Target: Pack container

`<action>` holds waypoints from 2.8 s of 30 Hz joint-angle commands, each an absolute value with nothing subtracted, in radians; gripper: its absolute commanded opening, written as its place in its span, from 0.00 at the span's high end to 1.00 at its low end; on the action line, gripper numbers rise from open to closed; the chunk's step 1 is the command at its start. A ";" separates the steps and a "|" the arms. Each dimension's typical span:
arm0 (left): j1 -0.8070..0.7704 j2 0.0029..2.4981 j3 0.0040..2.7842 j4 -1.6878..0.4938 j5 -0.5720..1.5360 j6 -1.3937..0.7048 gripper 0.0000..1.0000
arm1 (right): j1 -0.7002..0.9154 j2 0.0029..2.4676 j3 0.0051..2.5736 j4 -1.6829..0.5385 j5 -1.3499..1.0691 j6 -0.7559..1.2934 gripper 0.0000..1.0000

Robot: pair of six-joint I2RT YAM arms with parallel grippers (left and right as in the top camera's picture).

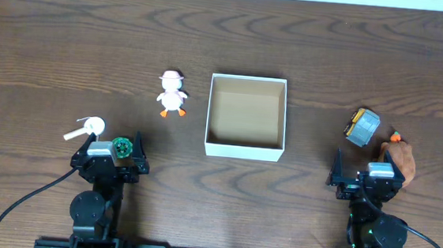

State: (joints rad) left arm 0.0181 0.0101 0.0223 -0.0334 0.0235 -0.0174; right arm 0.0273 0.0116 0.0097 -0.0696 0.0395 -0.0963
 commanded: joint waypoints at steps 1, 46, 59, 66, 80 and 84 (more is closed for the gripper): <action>0.023 0.004 0.004 -0.071 0.011 0.004 0.02 | 0.024 0.005 0.006 -0.071 0.033 -0.109 0.01; 0.023 0.004 0.004 -0.071 0.011 0.004 0.02 | 0.023 0.005 0.006 -0.071 0.033 -0.109 0.01; 0.023 0.004 0.004 -0.071 0.011 0.004 0.02 | 0.024 0.005 0.006 -0.072 0.033 -0.109 0.01; 0.023 0.004 0.004 -0.071 0.011 0.004 0.02 | 0.024 0.005 0.006 -0.071 0.033 -0.109 0.01; 0.023 0.004 0.004 -0.062 0.011 0.003 0.02 | 0.024 0.005 0.006 -0.071 0.002 -0.096 0.01; 0.023 0.004 0.004 -0.071 0.012 0.003 0.02 | 0.023 0.006 0.006 -0.074 -0.004 -0.028 0.01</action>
